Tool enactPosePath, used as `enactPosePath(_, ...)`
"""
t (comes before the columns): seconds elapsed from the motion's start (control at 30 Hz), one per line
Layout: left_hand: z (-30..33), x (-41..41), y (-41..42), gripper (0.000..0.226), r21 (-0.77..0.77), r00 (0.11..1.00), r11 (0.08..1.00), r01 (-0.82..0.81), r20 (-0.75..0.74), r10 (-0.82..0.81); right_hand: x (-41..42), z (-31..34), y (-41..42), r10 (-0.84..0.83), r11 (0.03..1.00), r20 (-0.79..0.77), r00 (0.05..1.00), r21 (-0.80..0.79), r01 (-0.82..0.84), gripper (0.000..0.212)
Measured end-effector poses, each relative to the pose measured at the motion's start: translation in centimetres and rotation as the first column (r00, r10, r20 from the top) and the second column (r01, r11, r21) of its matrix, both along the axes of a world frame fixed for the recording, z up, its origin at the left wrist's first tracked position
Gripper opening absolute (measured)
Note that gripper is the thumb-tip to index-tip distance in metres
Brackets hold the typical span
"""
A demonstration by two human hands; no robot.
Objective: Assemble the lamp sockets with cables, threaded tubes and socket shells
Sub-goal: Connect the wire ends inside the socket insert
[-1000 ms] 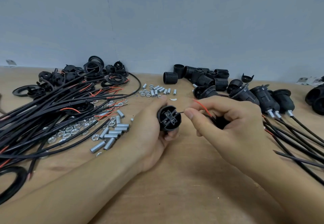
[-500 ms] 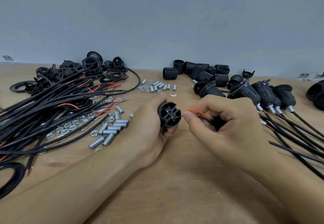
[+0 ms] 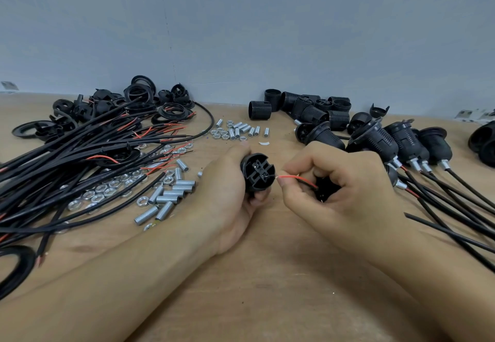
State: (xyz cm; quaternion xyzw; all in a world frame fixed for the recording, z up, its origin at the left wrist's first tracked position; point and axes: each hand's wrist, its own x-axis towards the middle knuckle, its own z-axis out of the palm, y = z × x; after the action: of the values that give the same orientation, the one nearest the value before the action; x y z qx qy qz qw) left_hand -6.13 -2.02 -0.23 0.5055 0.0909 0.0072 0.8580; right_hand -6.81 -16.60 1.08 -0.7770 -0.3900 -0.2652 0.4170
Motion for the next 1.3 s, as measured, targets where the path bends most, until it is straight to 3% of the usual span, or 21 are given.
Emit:
enactPosePath(0.57,0.08,-0.01,-0.24,0.033,0.016,0.994,0.996,-0.093,-0.058,0.094,-0.07,-0.14,0.33,-0.048,0.991,0.033,0.998,-0.127,0.052,0.01)
enactPosePath(0.77,0.09,0.09,-0.2,0.035,0.021,0.998,0.999,-0.046,-0.041,0.047,-0.04,-0.01,0.55,-0.074,0.988,0.055,0.996,-0.132,0.081,0.009)
enactPosePath(1.3,0.29,-0.12,-0.22,0.029,-0.017,0.993,0.994,-0.106,-0.053,0.105,0.26,-0.04,0.33,0.046,0.993,-0.105,0.993,-0.107,-0.058,0.016)
